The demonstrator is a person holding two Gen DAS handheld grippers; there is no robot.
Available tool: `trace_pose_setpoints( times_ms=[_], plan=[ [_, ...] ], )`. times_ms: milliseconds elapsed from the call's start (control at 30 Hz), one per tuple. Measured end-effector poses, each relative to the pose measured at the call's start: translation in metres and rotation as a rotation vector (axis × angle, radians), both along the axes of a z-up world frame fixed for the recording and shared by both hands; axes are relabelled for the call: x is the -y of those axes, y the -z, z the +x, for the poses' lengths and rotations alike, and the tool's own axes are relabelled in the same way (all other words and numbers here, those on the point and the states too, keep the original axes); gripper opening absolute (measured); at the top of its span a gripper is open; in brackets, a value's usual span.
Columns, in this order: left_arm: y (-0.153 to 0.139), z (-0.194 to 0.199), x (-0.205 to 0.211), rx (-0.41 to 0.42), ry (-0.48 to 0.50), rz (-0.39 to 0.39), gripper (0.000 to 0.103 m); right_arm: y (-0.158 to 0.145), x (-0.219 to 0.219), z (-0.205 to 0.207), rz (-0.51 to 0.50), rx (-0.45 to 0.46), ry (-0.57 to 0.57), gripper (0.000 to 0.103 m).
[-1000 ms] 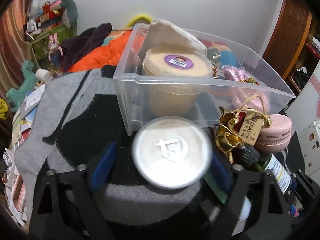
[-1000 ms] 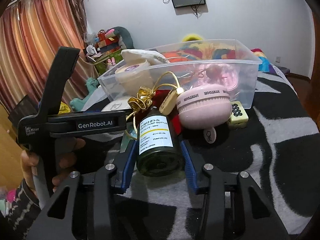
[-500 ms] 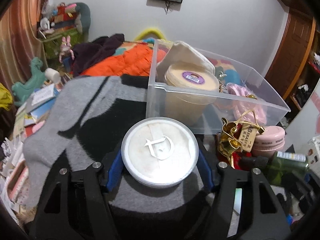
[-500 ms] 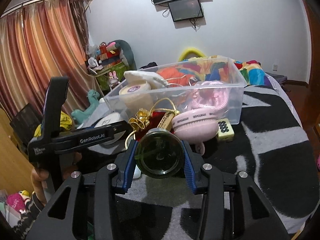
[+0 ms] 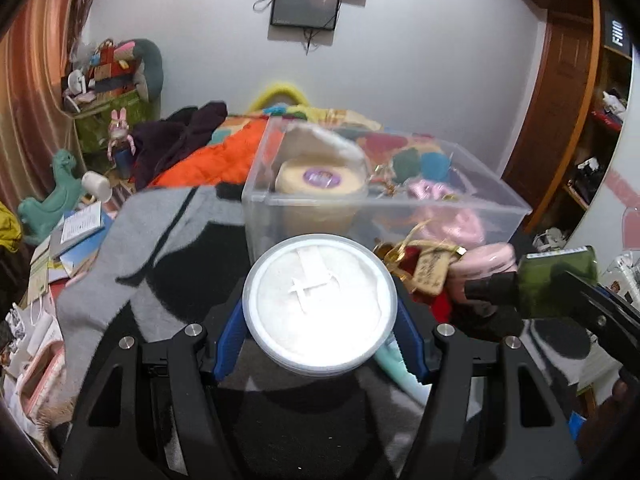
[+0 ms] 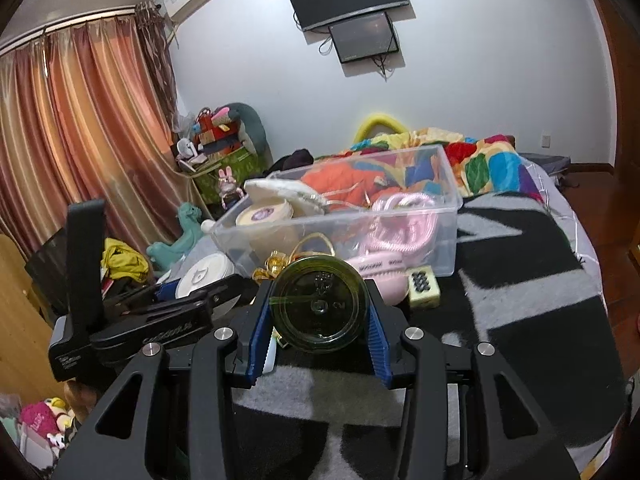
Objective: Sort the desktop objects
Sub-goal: 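Place the white lid into the box with the left tool while the right tool places the bottle in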
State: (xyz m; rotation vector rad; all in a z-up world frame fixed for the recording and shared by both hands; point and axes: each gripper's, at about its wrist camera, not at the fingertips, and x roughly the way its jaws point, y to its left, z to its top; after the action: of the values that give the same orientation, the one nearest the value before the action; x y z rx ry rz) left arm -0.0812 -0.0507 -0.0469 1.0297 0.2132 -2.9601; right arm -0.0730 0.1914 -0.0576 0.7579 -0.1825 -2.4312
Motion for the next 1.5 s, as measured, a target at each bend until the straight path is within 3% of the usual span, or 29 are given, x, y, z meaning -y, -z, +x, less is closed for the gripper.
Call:
trace_pose_setpoints(
  times_ms=[267, 500, 767, 867, 1367, 1500],
  plan=[
    [-0.036, 0.004, -0.011, -0.108, 0.059, 0.005, 0.065, -0.022, -0.014, -0.006, -0.049, -0.058, 0.041, 0.038],
    [-0.047, -0.014, -0.015, -0.126, 0.061, 0.007, 0.065, -0.034, -0.018, -0.026, -0.021, -0.100, 0.103, 0.038],
    [-0.042, -0.045, -0.027, -0.082, 0.085, -0.050, 0.065, -0.035, -0.016, -0.059, 0.037, -0.101, 0.170, 0.038],
    [-0.040, -0.058, -0.034, -0.075, 0.092, -0.058, 0.065, -0.033, -0.012, -0.067, 0.012, -0.077, 0.166, 0.038],
    [-0.019, -0.103, -0.056, -0.005, 0.113, -0.051, 0.065, -0.008, -0.008, -0.080, 0.022, -0.035, 0.162, 0.038],
    [-0.016, -0.099, -0.060, -0.018, 0.103, -0.089, 0.067, -0.002, -0.006, -0.084, 0.032, -0.019, 0.154, 0.038]
  ],
)
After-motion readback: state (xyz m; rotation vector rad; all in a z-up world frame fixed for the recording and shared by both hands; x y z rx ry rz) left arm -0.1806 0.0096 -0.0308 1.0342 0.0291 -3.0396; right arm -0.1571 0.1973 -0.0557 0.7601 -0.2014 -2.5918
